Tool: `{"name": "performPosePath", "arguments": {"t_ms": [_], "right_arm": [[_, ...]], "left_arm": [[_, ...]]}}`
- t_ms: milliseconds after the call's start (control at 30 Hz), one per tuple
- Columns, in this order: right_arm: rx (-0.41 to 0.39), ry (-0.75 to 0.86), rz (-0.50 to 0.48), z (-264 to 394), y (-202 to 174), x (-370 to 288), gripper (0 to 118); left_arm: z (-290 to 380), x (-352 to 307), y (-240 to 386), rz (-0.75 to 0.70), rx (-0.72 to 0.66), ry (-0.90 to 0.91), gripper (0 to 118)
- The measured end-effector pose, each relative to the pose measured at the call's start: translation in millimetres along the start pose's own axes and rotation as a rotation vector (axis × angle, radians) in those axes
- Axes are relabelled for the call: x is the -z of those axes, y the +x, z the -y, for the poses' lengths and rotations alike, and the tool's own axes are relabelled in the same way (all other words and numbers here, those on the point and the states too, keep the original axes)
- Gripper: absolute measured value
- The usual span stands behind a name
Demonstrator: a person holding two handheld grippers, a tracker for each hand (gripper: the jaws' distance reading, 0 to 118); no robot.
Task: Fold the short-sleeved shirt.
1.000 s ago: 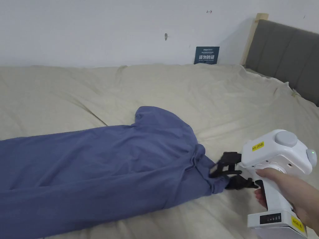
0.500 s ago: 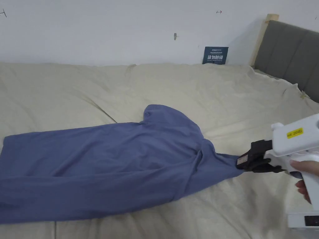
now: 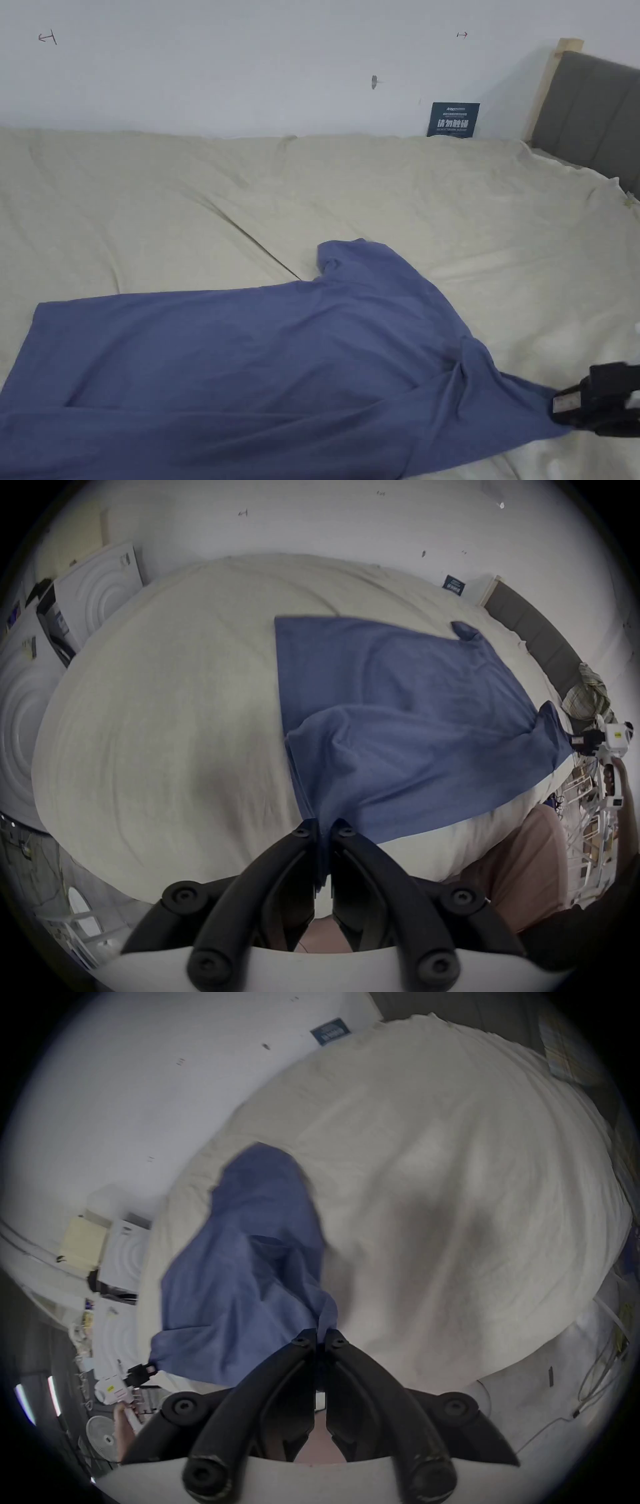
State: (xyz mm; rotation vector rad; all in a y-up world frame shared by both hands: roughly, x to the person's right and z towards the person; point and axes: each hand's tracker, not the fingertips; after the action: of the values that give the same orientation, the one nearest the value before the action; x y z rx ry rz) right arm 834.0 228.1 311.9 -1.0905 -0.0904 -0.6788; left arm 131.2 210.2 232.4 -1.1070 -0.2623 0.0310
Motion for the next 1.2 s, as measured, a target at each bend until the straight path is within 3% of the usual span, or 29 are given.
{"name": "performPosePath", "arguments": {"t_ms": [100, 167, 200, 267, 300, 333, 400, 533, 600, 633, 667, 700, 767, 867, 1067, 1133, 1200], "right_arm": [[-0.037, -0.04, 0.086, 7.6, 8.0, 30.9, 2], [-0.045, -0.03, 0.084, 13.1, 7.6, 33.3, 6], [-0.039, -0.005, 0.092, 15.6, 7.6, 29.7, 16], [-0.062, 0.076, 0.214, 11.2, 7.0, 18.1, 77], [-0.094, 0.106, 0.285, 12.1, 4.9, 11.5, 93], [-0.113, 0.143, 0.34, 14.3, 1.7, 2.3, 94], [-0.144, 0.178, 0.366, 13.1, -4.0, -13.0, 94], [-0.164, 0.217, 0.117, 32.6, -38.7, -36.5, 94], [-0.211, 0.245, -0.038, 51.0, -66.4, -40.5, 85], [-0.262, 0.264, -0.092, 58.7, -82.9, -40.1, 59], [-0.312, 0.287, -0.122, 66.6, -98.2, -39.7, 24], [-0.376, 0.326, -0.115, 77.3, -116.3, -37.7, 0], [-0.458, 0.409, -0.093, 97.3, -140.4, -28.0, 0], [-0.481, 0.448, -0.198, 117.0, -164.8, -22.3, 0], [-0.524, 0.464, -0.196, 106.0, -184.3, -12.2, 0], [-0.532, 0.437, -0.198, 99.8, -187.6, -8.5, 0], [-0.54, 0.423, -0.189, 91.3, -189.8, -5.1, 0]], "left_arm": [[10.8, 19.5, -7.4, -0.01, -0.03, -0.046, 9], [15.5, 20.4, -7.4, -0.049, -0.017, -0.06, 27], [16.3, 16.8, -8.7, -0.069, -0.004, -0.053, 39], [17.1, 7.7, -12.8, -0.139, 0.012, -0.047, 86], [17.5, 3.7, -15.9, -0.164, 0.021, -0.032, 106], [18.3, -2.9, -19.2, -0.173, 0.018, 0.006, 118], [18.5, -18.4, -20.9, -0.155, -0.005, 0.067, 118], [17.8, -39.8, -8.5, -0.077, -0.084, 0.15, 118], [18.2, -50.4, 8.9, -0.025, -0.068, 0.211, 111], [21.0, -57.8, 20.7, 0.009, -0.044, 0.276, 86], [24.0, -63.2, 31.1, 0.015, -0.025, 0.344, 48], [26.3, -68.4, 43.7, 0.005, -0.011, 0.399, 0], [30.6, -71.7, 65.7, -0.034, 0.003, 0.451, 0], [33.2, -69.6, 81.7, 0.04, -0.006, 0.52, 0], [6.1, -91.0, 89.1, -0.027, 0.063, 0.66, 0], [-41.3, -91.2, 69.1, 0.006, 0.045, 0.577, 0], [-102.6, -73.6, 42.7, 0.049, -0.042, 0.371, 0]]}}
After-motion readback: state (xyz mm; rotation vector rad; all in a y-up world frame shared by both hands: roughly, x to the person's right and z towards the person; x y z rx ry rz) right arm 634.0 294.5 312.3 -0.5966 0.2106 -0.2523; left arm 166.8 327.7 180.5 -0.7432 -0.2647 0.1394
